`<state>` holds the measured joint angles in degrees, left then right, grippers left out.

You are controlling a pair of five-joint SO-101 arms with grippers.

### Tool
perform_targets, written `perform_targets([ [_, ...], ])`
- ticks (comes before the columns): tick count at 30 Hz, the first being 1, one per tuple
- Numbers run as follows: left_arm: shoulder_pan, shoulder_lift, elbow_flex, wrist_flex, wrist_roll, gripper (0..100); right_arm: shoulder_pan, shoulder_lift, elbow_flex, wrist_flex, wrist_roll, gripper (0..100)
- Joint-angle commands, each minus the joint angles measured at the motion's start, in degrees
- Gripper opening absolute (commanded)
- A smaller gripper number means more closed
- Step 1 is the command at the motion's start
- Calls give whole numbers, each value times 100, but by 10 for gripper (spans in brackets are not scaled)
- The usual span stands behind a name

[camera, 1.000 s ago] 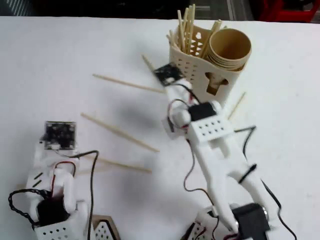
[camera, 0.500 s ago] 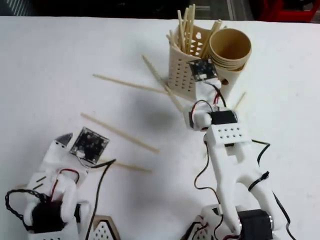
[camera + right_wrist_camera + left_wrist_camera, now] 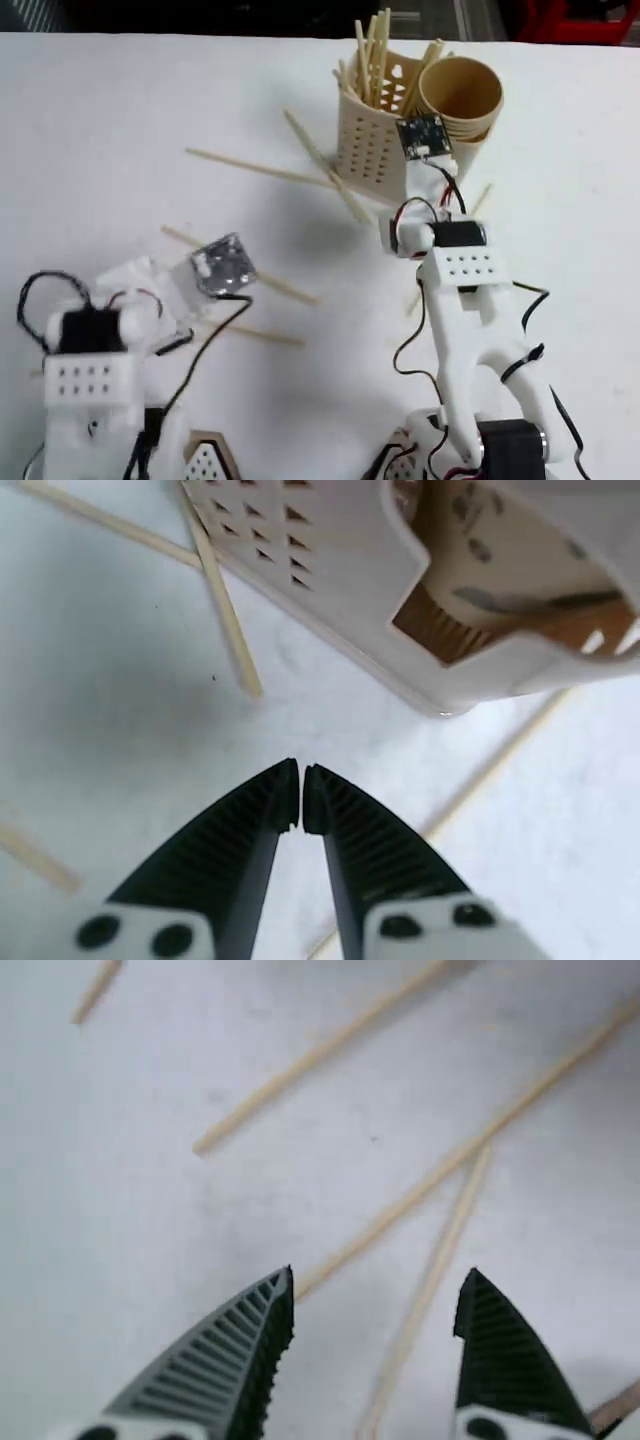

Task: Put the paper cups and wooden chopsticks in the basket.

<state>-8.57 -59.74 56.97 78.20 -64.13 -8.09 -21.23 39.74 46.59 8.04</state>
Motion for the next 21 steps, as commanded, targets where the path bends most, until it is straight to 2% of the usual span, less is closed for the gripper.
perform_targets([
  [1,532,1024,-422,9,-123,276,66,-110,-62,-75,-35,21],
  [6,884,1912,-457,-290,-123,276,66,-110,-62,-75,-35,21],
  [21,875,4400,-484,-1829,-132,274,66,-110,-62,-75,-26,21],
])
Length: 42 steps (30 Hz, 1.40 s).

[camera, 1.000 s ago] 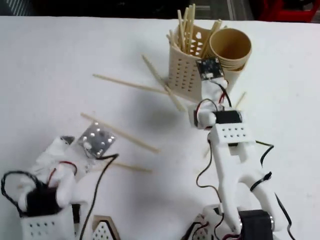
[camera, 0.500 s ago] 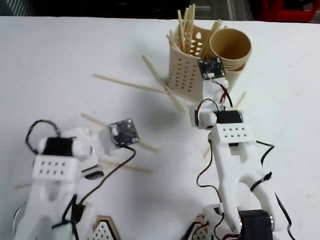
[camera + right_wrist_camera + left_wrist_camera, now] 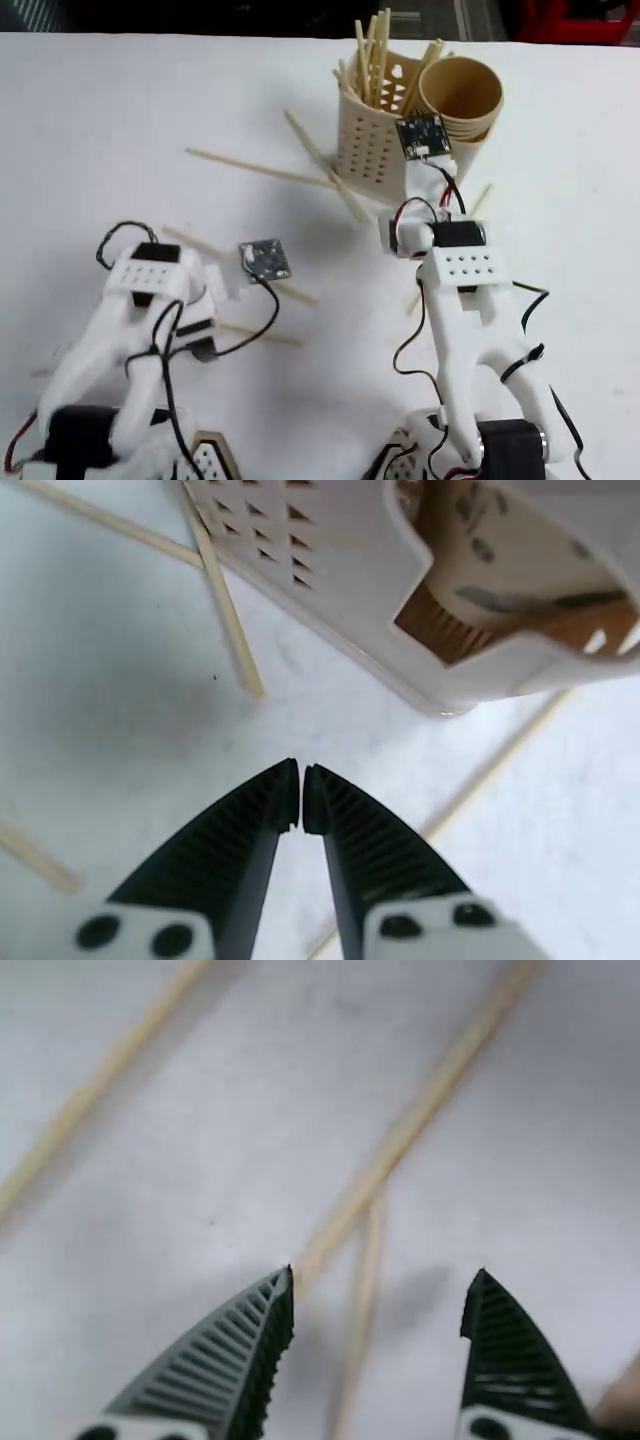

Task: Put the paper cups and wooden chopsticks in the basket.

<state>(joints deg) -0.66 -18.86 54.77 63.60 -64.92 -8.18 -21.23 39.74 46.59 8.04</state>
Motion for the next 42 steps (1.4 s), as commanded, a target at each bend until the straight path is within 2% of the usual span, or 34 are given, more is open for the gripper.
perform_targets([
  [1,75,356,-290,-404,-53,273,75,-110,-62,-75,-26,21],
  [9,-84,1103,-985,-396,0,266,84,-110,-62,-75,-26,21],
  [20,-13,1956,-1538,9,-9,147,84,-110,-62,-75,-26,21],
  [26,242,2176,-1486,18,18,18,233,-119,-62,-119,-26,21],
  [30,215,2202,-1495,35,527,22,286,-119,-62,-189,-26,21],
  [34,330,2193,-1644,651,571,22,286,-119,-62,-189,-26,21],
  [42,330,2193,-2857,1855,1090,22,286,-119,-62,-189,-26,21],
])
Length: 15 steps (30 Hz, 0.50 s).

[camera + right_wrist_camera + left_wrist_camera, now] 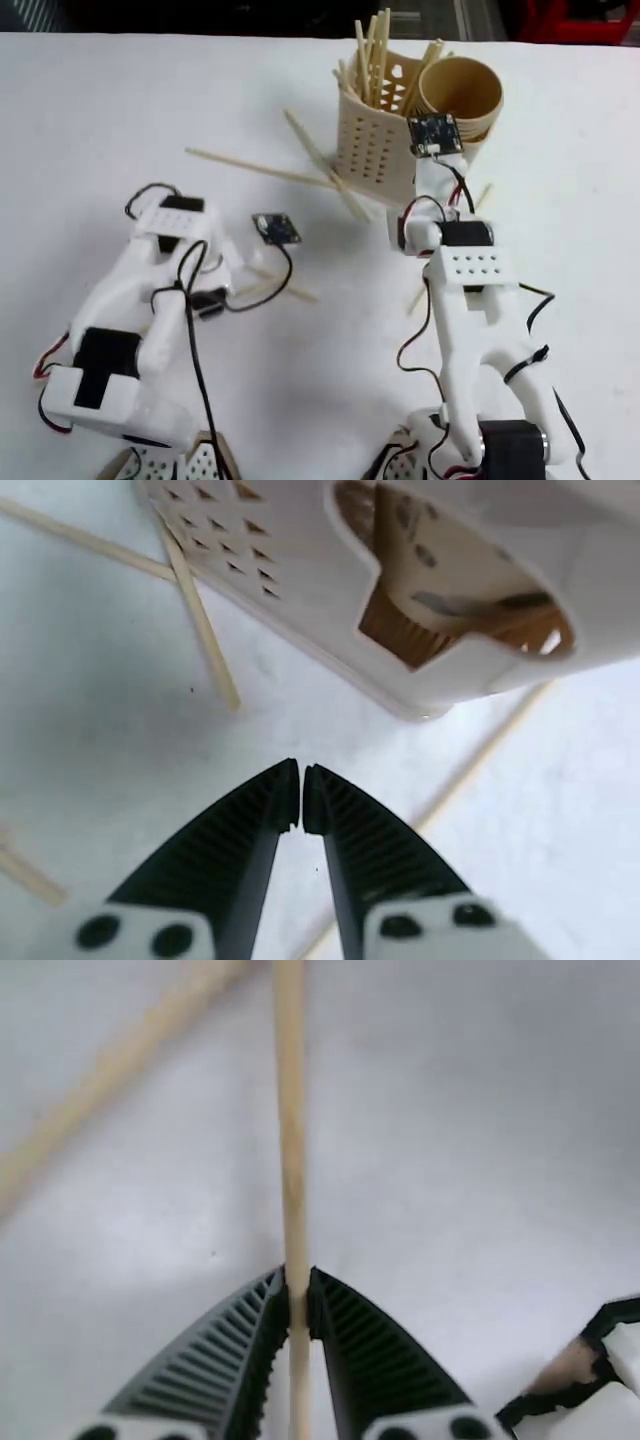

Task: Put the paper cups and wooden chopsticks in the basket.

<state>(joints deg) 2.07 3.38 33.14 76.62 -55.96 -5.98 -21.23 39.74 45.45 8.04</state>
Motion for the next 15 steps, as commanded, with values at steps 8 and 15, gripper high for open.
perform_targets([
  [8,48,-31,-2391,1925,290,22,66,-119,-62,-75,-26,21],
  [15,101,-31,-4035,2558,703,22,22,-119,-62,-48,-26,21],
])
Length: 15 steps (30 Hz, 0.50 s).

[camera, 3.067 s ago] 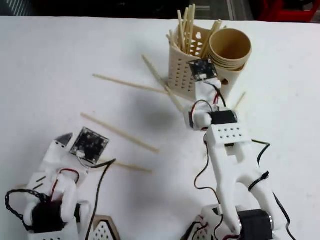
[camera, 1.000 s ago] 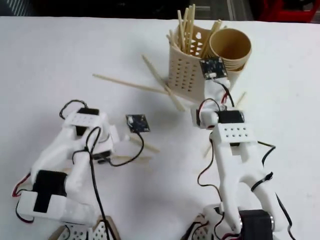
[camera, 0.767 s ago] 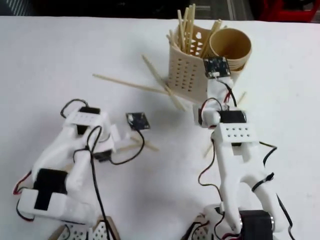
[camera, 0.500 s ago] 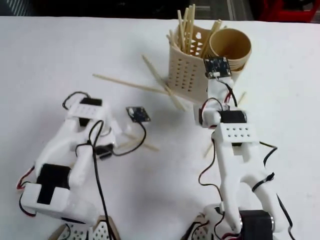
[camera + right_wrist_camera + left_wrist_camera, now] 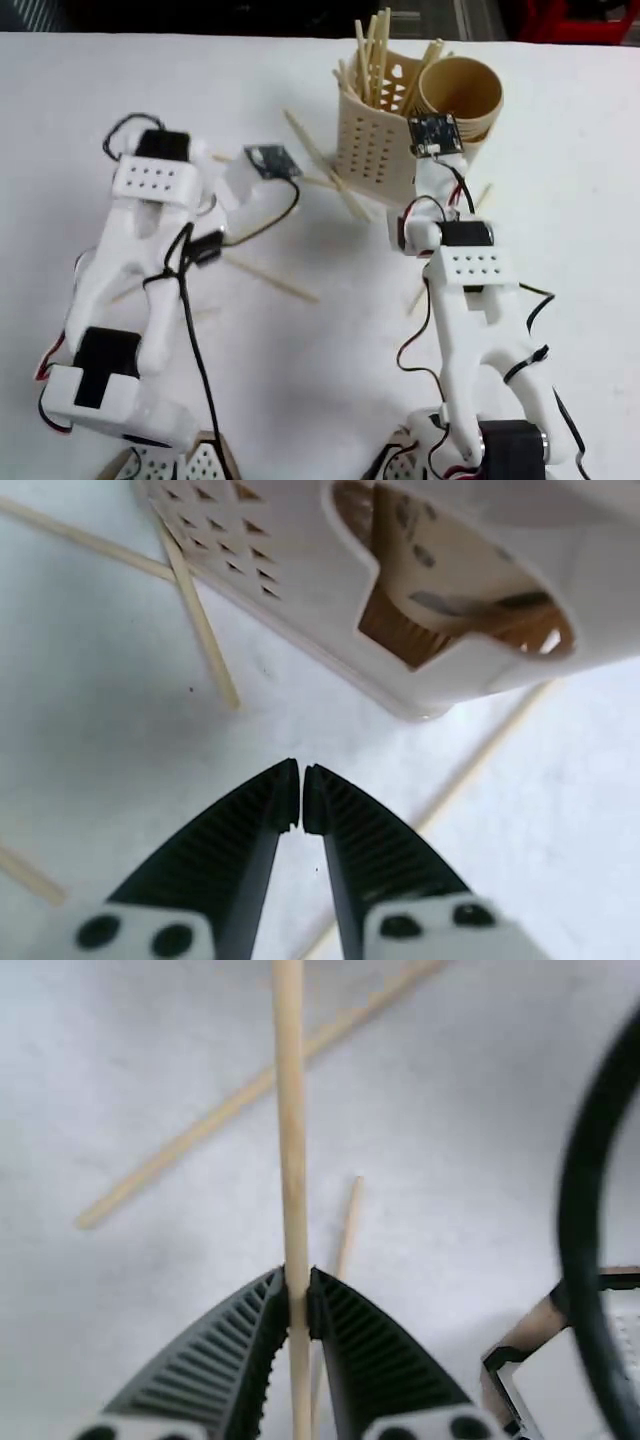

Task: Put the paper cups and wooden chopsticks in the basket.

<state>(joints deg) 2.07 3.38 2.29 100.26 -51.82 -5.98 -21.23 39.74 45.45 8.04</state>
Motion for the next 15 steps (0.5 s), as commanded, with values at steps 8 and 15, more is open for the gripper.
perform_targets([
  [8,585,-31,-2374,202,1011,22,4,-119,-44,-40,-26,21],
  [15,1481,22,-4404,79,1785,22,4,-119,-44,-40,-26,21],
])
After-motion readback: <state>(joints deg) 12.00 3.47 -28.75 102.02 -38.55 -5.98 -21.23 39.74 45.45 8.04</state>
